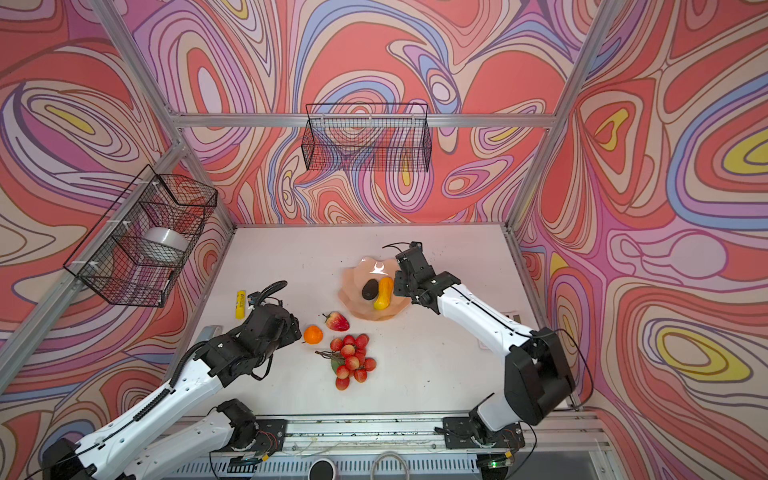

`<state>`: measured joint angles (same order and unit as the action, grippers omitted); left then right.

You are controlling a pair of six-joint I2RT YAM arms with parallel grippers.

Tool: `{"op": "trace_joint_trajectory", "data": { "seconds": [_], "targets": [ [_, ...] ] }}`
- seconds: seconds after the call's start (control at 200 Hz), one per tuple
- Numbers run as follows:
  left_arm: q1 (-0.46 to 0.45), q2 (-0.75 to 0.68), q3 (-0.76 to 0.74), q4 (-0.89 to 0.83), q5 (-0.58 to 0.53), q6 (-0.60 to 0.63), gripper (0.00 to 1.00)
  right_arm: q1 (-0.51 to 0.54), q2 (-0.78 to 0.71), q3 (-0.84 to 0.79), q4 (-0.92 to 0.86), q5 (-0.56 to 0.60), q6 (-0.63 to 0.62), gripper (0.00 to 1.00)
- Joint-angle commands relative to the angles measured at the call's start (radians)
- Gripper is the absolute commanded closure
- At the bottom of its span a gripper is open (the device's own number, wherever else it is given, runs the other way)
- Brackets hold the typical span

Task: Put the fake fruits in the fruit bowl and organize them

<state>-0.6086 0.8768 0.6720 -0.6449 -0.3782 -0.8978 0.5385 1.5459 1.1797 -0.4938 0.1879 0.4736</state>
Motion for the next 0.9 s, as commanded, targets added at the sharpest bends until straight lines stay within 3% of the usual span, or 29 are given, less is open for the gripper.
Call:
{"op": "trace_joint_trajectory", "data": {
  "seconds": [0.0,0.125,0.426,0.676,0.891],
  "targets": [
    [-0.001,0.027,-0.028,-0.036,0.047,-0.043,0.23,0.006,0.065,0.053,0.061,-0.016,-0.053,0.59],
    [0.000,0.063,-0.051,-0.008,0.093,-0.052,0.27,0.006,0.117,0.063,0.091,-0.026,-0.050,0.57],
    [0.000,0.123,-0.111,0.109,0.186,-0.073,0.27,0.006,0.173,0.067,0.107,-0.018,-0.042,0.51],
    [0.000,0.224,-0.103,0.203,0.227,-0.089,0.21,0.006,0.178,0.051,0.101,-0.018,-0.029,0.48],
    [-0.001,0.296,-0.079,0.226,0.219,-0.076,0.25,0.006,0.195,0.044,0.105,-0.028,-0.024,0.39]
  ]
}}
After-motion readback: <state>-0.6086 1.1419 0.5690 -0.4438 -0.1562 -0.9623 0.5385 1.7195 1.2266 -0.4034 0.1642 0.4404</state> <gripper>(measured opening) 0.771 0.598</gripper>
